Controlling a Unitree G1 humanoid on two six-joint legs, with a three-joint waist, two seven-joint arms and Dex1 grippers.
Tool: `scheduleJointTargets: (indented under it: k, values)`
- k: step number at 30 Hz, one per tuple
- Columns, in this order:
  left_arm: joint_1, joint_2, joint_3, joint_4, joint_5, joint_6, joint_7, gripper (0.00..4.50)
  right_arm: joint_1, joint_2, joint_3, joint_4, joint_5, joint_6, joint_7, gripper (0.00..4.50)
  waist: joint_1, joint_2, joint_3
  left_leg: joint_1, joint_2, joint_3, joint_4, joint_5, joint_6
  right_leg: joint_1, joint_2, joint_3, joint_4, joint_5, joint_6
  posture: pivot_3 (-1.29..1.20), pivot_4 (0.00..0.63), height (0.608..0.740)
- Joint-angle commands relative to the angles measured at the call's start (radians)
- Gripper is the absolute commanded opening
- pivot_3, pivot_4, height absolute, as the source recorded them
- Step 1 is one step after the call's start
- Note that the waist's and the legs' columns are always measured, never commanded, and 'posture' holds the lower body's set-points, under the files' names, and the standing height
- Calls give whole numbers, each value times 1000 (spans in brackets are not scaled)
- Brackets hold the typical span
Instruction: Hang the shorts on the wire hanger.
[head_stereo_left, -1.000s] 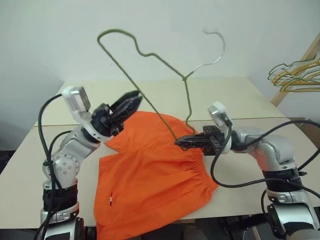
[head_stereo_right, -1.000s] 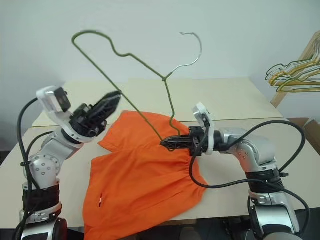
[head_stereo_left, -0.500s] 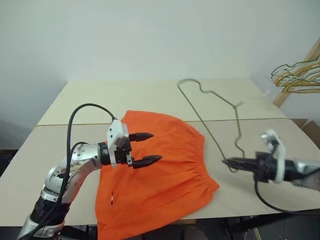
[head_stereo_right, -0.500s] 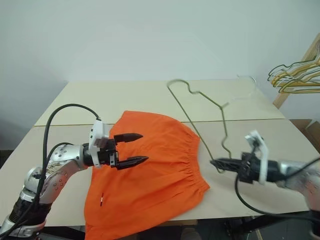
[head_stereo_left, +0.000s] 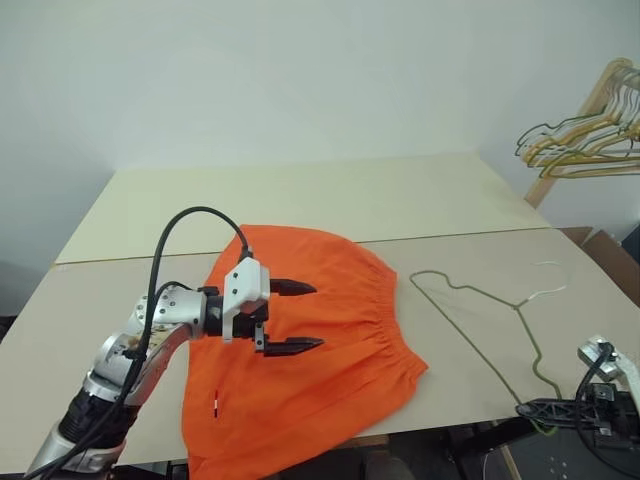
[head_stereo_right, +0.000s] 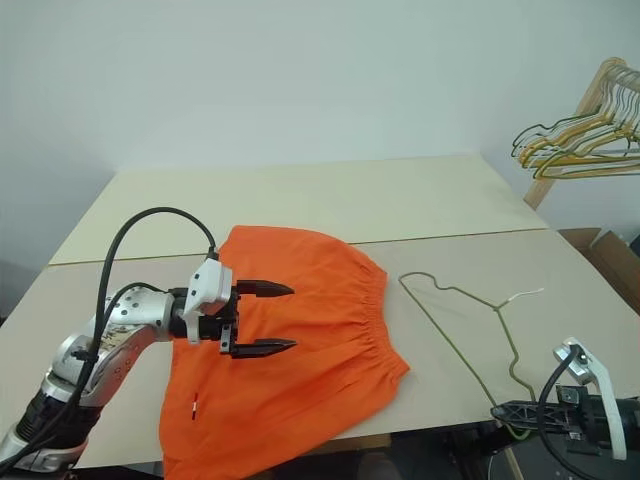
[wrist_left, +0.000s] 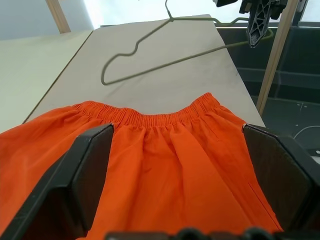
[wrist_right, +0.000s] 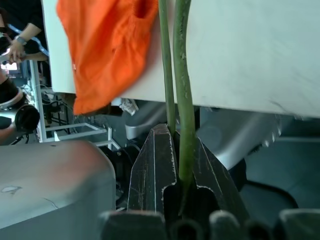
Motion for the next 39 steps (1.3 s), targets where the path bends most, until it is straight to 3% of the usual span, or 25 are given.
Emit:
scheduleJointTargets:
  k: [1, 23, 31, 39]
  values:
    - [-2, 15, 3, -19, 20, -35, -21, 4467, -47, -19, 39, 25, -19, -18, 31, 0, 1, 0, 0, 0, 0, 0, 0, 0, 0, 0, 0, 0, 0, 0, 0, -139, 0, 740]
    - [111, 12, 13, -47, 75, -52, 28, 4467, -175, 31, 198, 1, -47, -71, 95, 0, 16, 1, -1, 1, 1, 0, 2, 0, 0, -4, 0, 0, 1, 0, 0, -87, 0, 740]
    - [119, 16, 2, -43, 117, -73, 29, 4467, -301, 23, 375, 14, -87, -82, 195, 0, 19, 1, -1, 1, 1, 0, 2, 0, 0, -4, 0, 0, 1, 0, 0, -61, 0, 740]
    - [140, 15, -7, -61, 142, -76, 40, 4467, -586, 134, 616, 229, -233, -90, 228, 0, 33, 1, -1, 1, 1, -1, 3, 0, 0, -5, 1, -1, 2, 1, 0, -20, 0, 740]
